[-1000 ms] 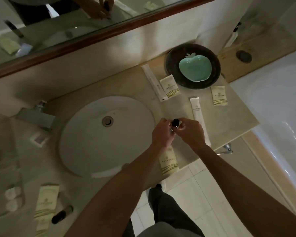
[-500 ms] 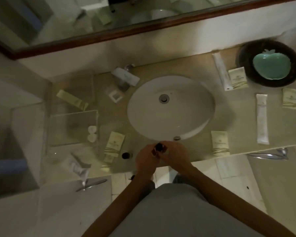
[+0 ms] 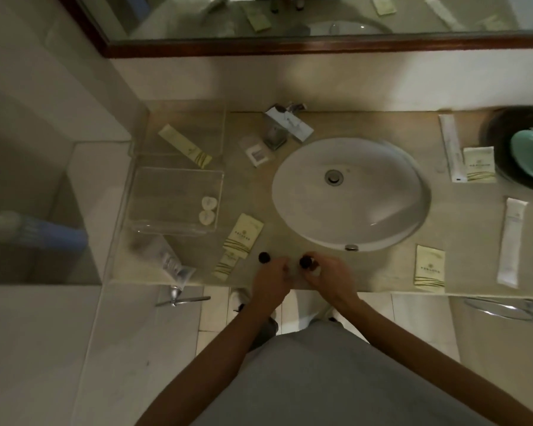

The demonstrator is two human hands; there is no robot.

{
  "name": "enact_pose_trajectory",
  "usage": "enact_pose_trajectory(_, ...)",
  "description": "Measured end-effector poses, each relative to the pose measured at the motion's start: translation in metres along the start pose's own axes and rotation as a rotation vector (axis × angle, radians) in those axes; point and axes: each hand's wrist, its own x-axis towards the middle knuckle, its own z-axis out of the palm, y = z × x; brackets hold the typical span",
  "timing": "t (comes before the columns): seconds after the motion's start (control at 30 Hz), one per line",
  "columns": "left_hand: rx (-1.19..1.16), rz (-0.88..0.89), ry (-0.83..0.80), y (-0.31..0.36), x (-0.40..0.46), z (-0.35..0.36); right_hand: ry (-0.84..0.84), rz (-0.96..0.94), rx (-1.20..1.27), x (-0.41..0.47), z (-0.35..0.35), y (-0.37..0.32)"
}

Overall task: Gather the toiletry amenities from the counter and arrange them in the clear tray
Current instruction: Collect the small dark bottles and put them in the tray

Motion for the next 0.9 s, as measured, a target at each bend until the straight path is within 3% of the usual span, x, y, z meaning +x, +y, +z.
enact_pose_trajectory(0.17, -0.119, -0.052, -0.099, -0.059, -0.029, -0.025, -0.001, 0.014, -0.08, -0.001, -0.005, 0.002)
enact_pose_trajectory(0.27, -0.209, -0.128, 0.048, -0.085, -0.033, -0.04, -0.004, -0.023, -0.132, 0.001, -0.007, -0.003)
enact_pose_trajectory(0.37, -0.185, -0.052, 0.164, -0.079, -0.022, -0.053, -0.01, -0.063, -0.171, 0.006, -0.001, -0.009)
enact_pose_trajectory(0.7, -0.15, 0.2, 0.029, -0.056, 0.02, -0.055, 0.014, -0.016, -0.139, 0.019, 0.016, -0.037)
enact_pose_trajectory(0.9, -0.163, 0.167, 0.126, -0.087, 0.047, -0.144, 0.072, -0.076, 0.065, 0.056, 0.039, -0.111)
